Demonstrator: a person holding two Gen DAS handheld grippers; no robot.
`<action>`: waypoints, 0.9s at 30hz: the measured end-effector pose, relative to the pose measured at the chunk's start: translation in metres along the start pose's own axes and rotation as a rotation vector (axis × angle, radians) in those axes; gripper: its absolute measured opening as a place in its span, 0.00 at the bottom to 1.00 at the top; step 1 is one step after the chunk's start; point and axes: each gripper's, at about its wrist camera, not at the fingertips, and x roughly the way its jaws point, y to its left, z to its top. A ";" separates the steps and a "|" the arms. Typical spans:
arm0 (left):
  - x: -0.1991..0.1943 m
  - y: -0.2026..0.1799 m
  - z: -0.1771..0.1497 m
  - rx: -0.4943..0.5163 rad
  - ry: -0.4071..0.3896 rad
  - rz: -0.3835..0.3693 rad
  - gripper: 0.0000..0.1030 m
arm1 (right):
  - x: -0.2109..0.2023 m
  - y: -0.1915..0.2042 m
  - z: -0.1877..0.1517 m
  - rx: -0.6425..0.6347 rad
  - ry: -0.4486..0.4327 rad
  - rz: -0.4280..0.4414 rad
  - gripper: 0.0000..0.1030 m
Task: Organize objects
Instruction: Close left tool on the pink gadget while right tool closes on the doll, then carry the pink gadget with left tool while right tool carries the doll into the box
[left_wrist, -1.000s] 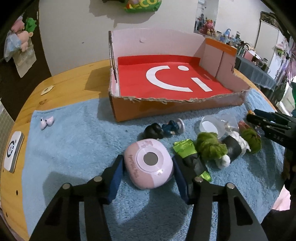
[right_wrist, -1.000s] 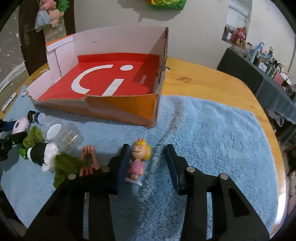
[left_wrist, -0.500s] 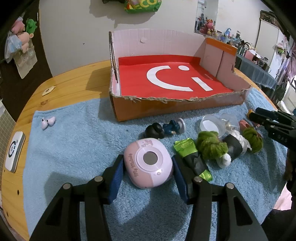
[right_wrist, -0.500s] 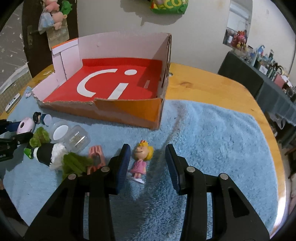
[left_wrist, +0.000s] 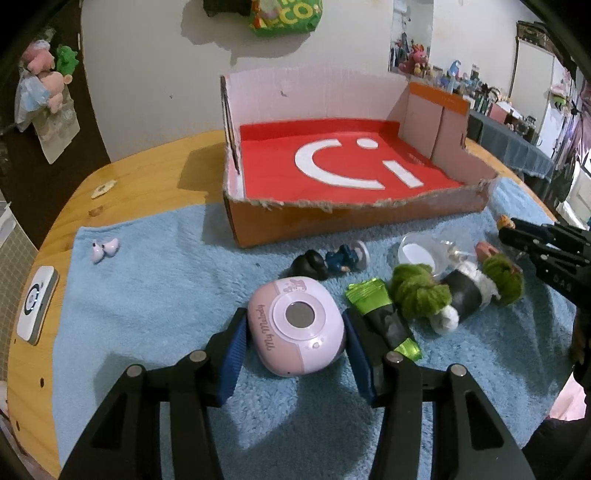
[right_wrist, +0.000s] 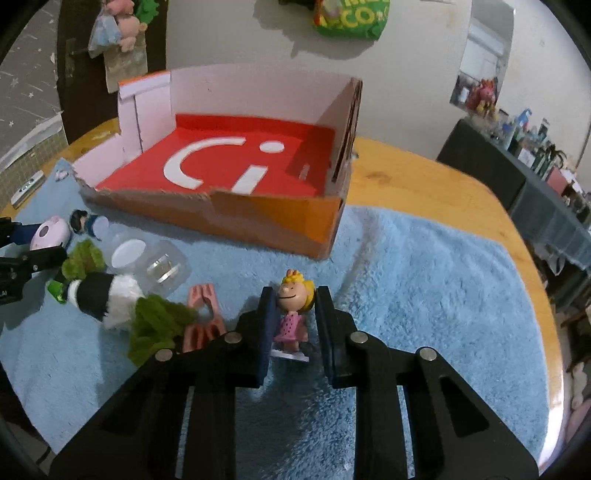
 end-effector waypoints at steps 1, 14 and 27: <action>-0.005 0.001 0.001 -0.003 -0.013 0.003 0.51 | -0.004 0.000 0.001 0.006 -0.012 0.005 0.20; -0.069 0.002 0.025 -0.007 -0.224 0.016 0.51 | -0.062 0.009 0.034 0.020 -0.184 0.053 0.20; -0.078 -0.002 0.029 -0.009 -0.253 0.015 0.51 | -0.063 0.006 0.035 0.043 -0.183 0.062 0.20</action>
